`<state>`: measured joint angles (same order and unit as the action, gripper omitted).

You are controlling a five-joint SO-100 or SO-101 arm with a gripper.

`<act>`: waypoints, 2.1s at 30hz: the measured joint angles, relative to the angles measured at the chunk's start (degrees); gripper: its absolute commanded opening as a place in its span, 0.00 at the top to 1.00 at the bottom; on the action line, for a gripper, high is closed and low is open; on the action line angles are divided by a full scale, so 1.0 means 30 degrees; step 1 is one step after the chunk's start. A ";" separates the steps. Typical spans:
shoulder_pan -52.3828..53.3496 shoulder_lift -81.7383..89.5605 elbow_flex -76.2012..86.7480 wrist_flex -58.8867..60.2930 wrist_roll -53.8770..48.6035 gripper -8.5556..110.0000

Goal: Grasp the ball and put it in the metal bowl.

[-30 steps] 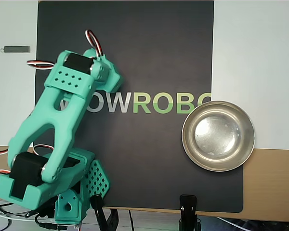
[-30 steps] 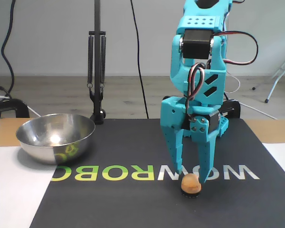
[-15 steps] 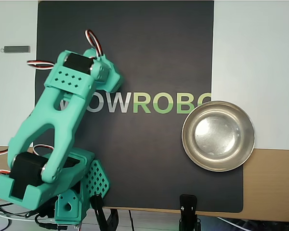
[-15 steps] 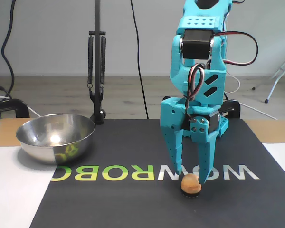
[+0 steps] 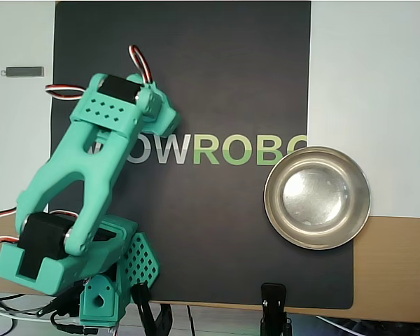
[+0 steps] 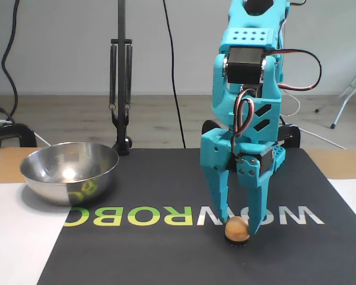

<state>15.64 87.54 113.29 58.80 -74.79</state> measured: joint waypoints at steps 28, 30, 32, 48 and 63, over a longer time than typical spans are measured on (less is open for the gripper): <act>0.0000 0.0000 0.0000 -0.1084 0.0000 0.48; 0.0000 0.0000 0.0000 -0.1084 0.0000 0.48; 0.0000 0.0000 0.0000 -0.1084 0.0000 0.48; 0.0000 0.0000 0.0000 -0.1084 0.0000 0.49; 0.0000 0.0000 0.0000 -0.1084 0.0000 0.77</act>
<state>15.64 87.54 113.29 55.55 -74.79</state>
